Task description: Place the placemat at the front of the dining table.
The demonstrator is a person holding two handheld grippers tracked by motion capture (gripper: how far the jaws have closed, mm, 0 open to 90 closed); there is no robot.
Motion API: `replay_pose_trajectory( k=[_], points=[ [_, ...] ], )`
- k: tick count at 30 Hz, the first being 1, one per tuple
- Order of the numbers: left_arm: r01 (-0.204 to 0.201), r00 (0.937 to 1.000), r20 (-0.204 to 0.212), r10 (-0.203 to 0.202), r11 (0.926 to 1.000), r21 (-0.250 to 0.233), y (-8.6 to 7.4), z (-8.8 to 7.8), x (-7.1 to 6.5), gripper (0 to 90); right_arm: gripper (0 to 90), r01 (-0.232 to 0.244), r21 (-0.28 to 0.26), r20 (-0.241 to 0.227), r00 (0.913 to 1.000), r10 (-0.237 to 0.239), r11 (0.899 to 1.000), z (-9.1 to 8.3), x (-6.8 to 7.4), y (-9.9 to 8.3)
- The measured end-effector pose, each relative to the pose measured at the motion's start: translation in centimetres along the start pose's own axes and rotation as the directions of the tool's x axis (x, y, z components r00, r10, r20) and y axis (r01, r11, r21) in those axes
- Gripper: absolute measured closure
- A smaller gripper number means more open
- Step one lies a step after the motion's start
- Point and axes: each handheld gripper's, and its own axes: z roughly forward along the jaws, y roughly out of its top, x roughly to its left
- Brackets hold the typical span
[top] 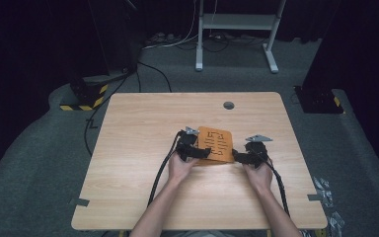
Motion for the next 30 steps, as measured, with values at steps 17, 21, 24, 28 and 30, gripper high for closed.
replay_pose_trajectory(
  k=[17, 21, 24, 28, 30],
  points=[
    [-0.008, 0.9994, 0.033, 0.007, 0.9999, 0.011, 0.2, 1.0, -0.8, 20.3, 20.6, 0.001, 0.008, -0.004, 1.0, -0.001, 1.0, 0.0, -0.1, 0.0],
    [-0.014, 0.9993, 0.036, 0.013, 0.9998, 0.012, 0.2, 1.3, -1.2, 21.8, 20.6, -0.001, 0.008, -0.005, 1.0, 0.001, 1.0, 0.0, -0.1, 0.0],
    [-0.016, 0.9994, 0.031, 0.015, 0.9998, 0.014, 0.3, 1.3, -1.2, 21.1, 20.8, -0.011, 0.019, -0.013, 0.9999, 0.011, 1.0, -0.1, 0.0, 0.0],
    [-0.018, 0.9995, 0.027, 0.018, 0.9998, 0.012, 0.3, 1.2, -1.4, 21.4, 20.9, -0.002, 0.01, -0.008, 1.0, 0.002, 1.0, 0.0, -0.1, 0.0],
    [-0.023, 0.9994, 0.025, 0.023, 0.9997, 0.001, 0.4, 1.0, -1.6, 21.5, 20.9, -0.005, 0.009, -0.007, 1.0, 0.005, 1.0, 0.0, -0.1, 0.0]
  ],
)
